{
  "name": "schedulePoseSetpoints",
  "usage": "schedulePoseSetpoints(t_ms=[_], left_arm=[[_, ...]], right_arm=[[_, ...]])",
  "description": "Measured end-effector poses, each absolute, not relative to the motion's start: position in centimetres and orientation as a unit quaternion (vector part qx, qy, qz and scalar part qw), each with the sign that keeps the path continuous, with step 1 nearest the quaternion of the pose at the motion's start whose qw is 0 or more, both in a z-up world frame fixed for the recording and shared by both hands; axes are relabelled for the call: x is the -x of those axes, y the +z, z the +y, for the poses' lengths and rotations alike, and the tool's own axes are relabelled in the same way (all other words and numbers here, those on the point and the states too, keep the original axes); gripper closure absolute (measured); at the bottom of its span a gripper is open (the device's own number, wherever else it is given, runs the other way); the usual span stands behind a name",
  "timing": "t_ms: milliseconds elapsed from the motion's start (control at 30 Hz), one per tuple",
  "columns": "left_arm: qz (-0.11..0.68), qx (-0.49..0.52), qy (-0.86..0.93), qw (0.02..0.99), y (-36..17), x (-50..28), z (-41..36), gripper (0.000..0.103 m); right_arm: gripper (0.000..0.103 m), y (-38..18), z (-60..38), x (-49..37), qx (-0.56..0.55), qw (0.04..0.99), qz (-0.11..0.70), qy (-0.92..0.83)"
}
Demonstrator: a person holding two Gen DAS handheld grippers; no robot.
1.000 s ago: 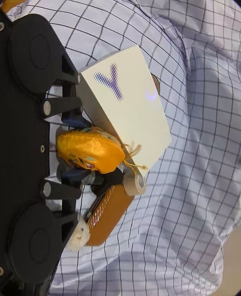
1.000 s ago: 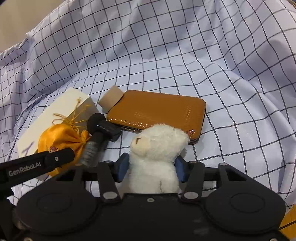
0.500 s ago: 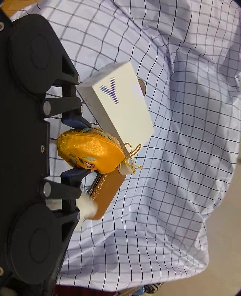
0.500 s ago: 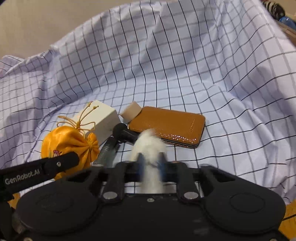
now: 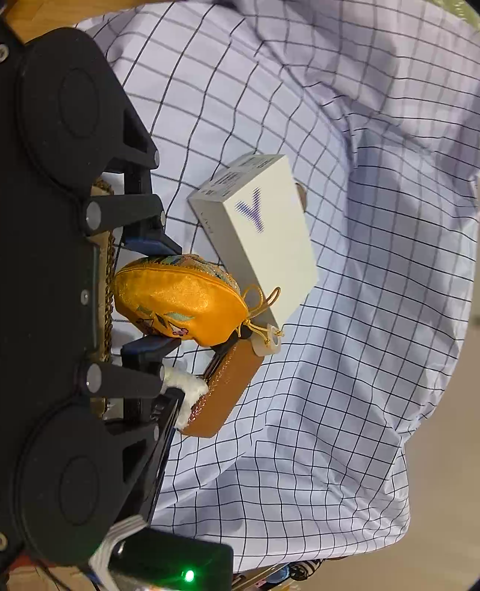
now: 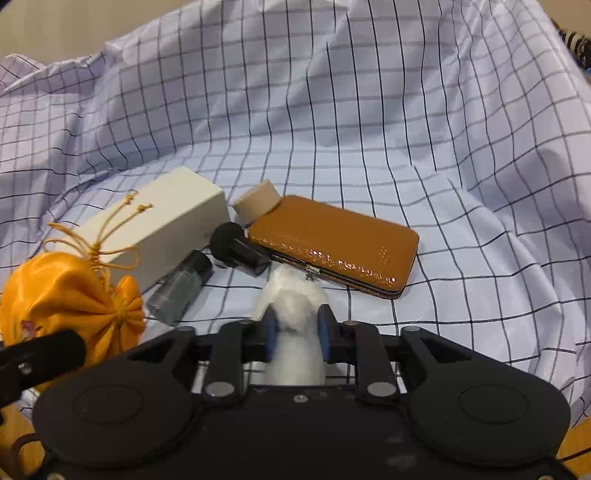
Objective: Organize soft objects
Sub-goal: 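Lift the orange pouch with the left tool while the right tool carries the bear toward the basket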
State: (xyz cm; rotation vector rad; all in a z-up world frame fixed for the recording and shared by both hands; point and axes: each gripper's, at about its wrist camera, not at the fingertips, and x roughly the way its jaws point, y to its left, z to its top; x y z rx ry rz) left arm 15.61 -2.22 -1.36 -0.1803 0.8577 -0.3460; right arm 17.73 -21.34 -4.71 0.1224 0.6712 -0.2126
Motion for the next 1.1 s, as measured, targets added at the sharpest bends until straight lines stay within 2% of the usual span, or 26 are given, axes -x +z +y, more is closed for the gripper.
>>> schedulePoseSetpoints(t_ms=[33,67,133,233,300,367,467,767,1100], left_arm=[[0.415,0.088,-0.167,0.890,-1.6,-15.8,-2.2,0.059],[0.417,0.088,-0.166,0.889,-1.8,-16.0,-2.2,0.059],[0.425,0.090,-0.163,0.886,-2.4,-16.3,-2.2,0.059],[0.438,0.097,-0.160,0.879,-3.2,-17.0,-2.1,0.059],[0.444,0.099,-0.158,0.877,-3.7,-17.3,-2.1,0.059],[0.448,0.100,-0.157,0.875,-3.9,-17.4,-2.1,0.059],[0.450,0.099,-0.157,0.874,-4.0,-17.5,-2.1,0.059],[0.435,0.096,-0.170,0.879,-2.1,-16.6,-2.2,0.059],[0.407,0.081,-0.177,0.892,1.4,-11.3,-1.1,0.059]], right_arm=[[0.060,-5.0,-21.6,-17.9,-0.061,0.937,0.330,-0.102],[0.052,-5.3,-21.8,-18.1,-0.058,0.936,0.332,-0.101],[0.045,-5.7,-21.8,-18.2,-0.050,0.936,0.335,-0.098],[0.043,-6.5,-22.2,-18.6,-0.061,0.931,0.352,-0.081],[0.045,-7.0,-22.1,-18.9,-0.069,0.927,0.362,-0.072],[0.064,-7.1,-21.8,-18.9,-0.069,0.930,0.355,-0.062],[0.068,-6.9,-21.2,-18.6,-0.068,0.933,0.349,-0.055],[0.068,-4.0,-22.3,-15.8,-0.094,0.945,0.308,-0.063],[0.068,0.6,-21.0,-6.5,-0.094,0.965,0.241,-0.047]])
